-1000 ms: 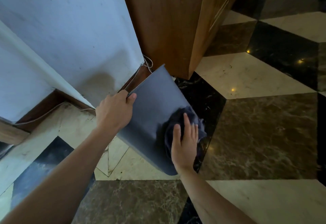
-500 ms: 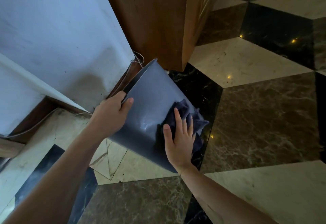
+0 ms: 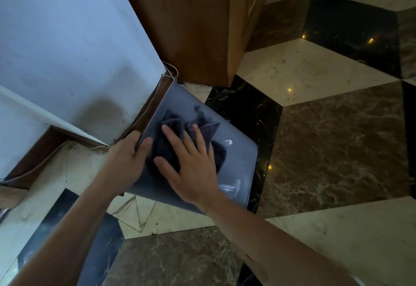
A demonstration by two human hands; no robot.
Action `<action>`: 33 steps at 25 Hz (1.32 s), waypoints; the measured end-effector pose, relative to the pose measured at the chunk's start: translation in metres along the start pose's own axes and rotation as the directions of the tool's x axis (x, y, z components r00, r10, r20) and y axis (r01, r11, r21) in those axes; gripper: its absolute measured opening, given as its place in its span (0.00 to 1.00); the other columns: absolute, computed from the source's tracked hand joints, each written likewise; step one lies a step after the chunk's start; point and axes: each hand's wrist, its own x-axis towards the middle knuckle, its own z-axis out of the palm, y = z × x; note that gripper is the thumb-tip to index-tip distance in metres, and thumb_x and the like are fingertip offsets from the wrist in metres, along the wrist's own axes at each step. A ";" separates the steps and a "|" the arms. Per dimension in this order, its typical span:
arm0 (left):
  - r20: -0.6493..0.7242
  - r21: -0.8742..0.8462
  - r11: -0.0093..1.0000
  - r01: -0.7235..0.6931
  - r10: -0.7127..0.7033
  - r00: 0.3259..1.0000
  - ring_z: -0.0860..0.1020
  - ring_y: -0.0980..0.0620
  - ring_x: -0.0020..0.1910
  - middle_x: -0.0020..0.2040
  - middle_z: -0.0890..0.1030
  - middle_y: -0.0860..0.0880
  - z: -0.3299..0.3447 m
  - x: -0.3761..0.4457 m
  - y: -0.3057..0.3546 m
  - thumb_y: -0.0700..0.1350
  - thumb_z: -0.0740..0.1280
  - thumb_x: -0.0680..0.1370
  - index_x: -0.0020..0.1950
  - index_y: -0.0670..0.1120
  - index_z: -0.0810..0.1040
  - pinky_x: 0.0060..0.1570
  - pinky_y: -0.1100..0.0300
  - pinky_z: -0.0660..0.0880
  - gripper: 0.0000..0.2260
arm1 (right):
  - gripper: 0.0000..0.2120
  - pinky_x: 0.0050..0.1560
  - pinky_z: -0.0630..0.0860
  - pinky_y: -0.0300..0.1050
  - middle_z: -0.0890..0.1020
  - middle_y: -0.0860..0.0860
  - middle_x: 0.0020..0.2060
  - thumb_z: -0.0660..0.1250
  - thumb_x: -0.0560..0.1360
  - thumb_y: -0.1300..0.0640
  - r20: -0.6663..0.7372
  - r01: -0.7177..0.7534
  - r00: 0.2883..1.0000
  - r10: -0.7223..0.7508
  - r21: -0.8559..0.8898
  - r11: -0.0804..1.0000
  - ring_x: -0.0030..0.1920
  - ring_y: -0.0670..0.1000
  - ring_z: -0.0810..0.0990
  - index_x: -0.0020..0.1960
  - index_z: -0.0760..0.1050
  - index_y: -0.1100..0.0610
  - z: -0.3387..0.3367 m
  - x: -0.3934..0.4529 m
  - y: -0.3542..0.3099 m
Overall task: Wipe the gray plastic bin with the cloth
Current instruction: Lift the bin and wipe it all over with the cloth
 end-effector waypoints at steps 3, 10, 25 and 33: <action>0.017 -0.022 0.995 0.095 -0.094 0.995 0.77 0.41 0.30 0.33 0.76 0.43 0.000 -0.004 -0.006 0.54 0.57 0.81 0.44 0.44 0.71 0.21 0.48 0.75 0.15 | 0.31 0.75 0.50 0.64 0.61 0.42 0.78 0.47 0.76 0.27 0.021 -0.173 0.985 0.173 -0.001 0.985 0.80 0.52 0.48 0.77 0.48 0.33 -0.007 0.020 0.036; 0.008 -0.047 0.980 0.192 -0.191 0.981 0.77 0.41 0.32 0.34 0.76 0.42 0.001 -0.012 -0.005 0.55 0.56 0.81 0.43 0.42 0.70 0.25 0.43 0.77 0.18 | 0.38 0.75 0.50 0.63 0.57 0.43 0.79 0.49 0.71 0.22 0.061 -0.503 0.863 0.502 0.008 0.864 0.79 0.53 0.49 0.77 0.47 0.33 -0.023 0.014 0.110; -0.050 -0.081 0.982 0.173 -0.178 0.983 0.75 0.48 0.34 0.34 0.77 0.46 0.017 -0.016 -0.002 0.50 0.57 0.82 0.43 0.42 0.72 0.30 0.56 0.68 0.14 | 0.26 0.75 0.44 0.49 0.63 0.43 0.78 0.48 0.82 0.38 0.180 0.112 0.977 -0.118 0.040 0.993 0.80 0.46 0.47 0.78 0.53 0.38 -0.013 -0.027 -0.009; -0.030 -0.091 0.986 0.143 -0.146 0.989 0.73 0.44 0.31 0.33 0.75 0.42 0.017 -0.040 -0.010 0.51 0.56 0.82 0.40 0.40 0.68 0.28 0.53 0.67 0.17 | 0.29 0.75 0.51 0.62 0.60 0.44 0.79 0.48 0.78 0.32 0.133 -0.111 0.985 0.111 -0.011 0.994 0.80 0.50 0.45 0.78 0.48 0.35 -0.008 0.007 0.037</action>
